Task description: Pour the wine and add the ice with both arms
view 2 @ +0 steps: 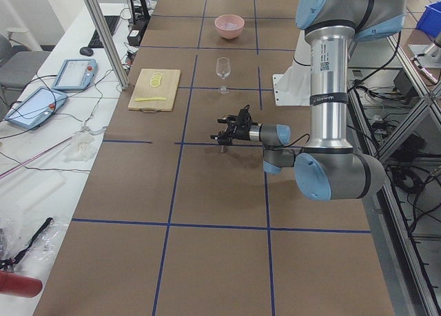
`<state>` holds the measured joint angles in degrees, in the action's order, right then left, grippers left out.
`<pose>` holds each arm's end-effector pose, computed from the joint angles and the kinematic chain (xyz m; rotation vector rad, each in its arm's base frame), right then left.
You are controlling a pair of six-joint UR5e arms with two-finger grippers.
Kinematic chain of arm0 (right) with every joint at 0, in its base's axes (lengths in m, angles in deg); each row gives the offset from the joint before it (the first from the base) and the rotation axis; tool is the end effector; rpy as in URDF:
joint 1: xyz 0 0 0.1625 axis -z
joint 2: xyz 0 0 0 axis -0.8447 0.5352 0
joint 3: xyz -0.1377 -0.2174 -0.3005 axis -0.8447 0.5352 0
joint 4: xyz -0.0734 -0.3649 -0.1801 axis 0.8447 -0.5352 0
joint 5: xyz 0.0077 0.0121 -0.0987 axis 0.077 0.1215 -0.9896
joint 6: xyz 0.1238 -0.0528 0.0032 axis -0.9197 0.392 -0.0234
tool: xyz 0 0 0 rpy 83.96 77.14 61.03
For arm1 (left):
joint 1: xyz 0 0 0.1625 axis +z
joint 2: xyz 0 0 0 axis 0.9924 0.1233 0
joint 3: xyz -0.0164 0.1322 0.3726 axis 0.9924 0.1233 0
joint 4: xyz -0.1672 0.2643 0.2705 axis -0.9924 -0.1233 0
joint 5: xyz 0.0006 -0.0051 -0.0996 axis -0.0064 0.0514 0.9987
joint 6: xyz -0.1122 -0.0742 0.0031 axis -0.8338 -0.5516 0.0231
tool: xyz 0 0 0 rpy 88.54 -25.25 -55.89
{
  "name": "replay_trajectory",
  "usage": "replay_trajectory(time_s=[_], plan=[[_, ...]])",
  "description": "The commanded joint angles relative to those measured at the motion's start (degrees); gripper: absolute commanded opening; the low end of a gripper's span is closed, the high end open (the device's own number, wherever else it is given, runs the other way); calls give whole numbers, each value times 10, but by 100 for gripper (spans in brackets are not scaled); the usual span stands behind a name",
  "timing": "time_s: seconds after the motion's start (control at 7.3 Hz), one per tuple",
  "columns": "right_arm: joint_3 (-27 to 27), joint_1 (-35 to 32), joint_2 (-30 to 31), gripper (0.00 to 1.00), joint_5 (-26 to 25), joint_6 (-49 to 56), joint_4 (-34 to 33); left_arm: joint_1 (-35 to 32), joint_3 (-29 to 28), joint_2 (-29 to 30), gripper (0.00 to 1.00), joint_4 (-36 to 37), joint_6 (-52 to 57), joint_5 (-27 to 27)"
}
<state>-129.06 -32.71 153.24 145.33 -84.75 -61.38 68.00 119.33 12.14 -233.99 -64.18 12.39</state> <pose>0.0391 -0.4139 0.5941 0.2165 -0.7970 -0.0934 0.3426 -0.3378 0.4843 1.3348 0.8902 -0.2663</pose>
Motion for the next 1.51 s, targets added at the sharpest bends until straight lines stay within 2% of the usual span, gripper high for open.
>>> replay_trajectory(time_s=[0.0, 0.14, 0.27, 0.41, 0.68, 0.82, 0.96, 1.1, 1.23, 1.37], plan=[[1, 0, 0, 100, -1, 0, 0, -142, 2, -28, 99, 5, 64, 224], [1, 0, -1, 100, -1, 0, 0, -236, 3, -29, 99, 35, 86, 366], [2, 0, -2, 100, -1, 0, 0, -340, 6, -17, 100, 108, 101, 506], [2, 0, -2, 100, -1, 0, 0, -422, 17, 0, 100, 196, 146, 588], [3, 0, -3, 100, 0, 0, 0, -535, 34, 54, 100, 388, 323, 595], [2, 0, -2, 100, 0, 0, 0, -569, 46, 68, 100, 467, 364, 596], [2, 0, -1, 100, 0, 0, 0, -595, 50, 67, 100, 501, 366, 615], [1, 0, 0, 100, 0, 0, 0, -647, 44, 75, 100, 549, 357, 669], [1, 0, 0, 100, 1, 0, 0, -684, 42, 70, 100, 623, 360, 721], [1, 0, -1, 100, 1, 1, 0, -698, 40, 75, 100, 740, 364, 730]])
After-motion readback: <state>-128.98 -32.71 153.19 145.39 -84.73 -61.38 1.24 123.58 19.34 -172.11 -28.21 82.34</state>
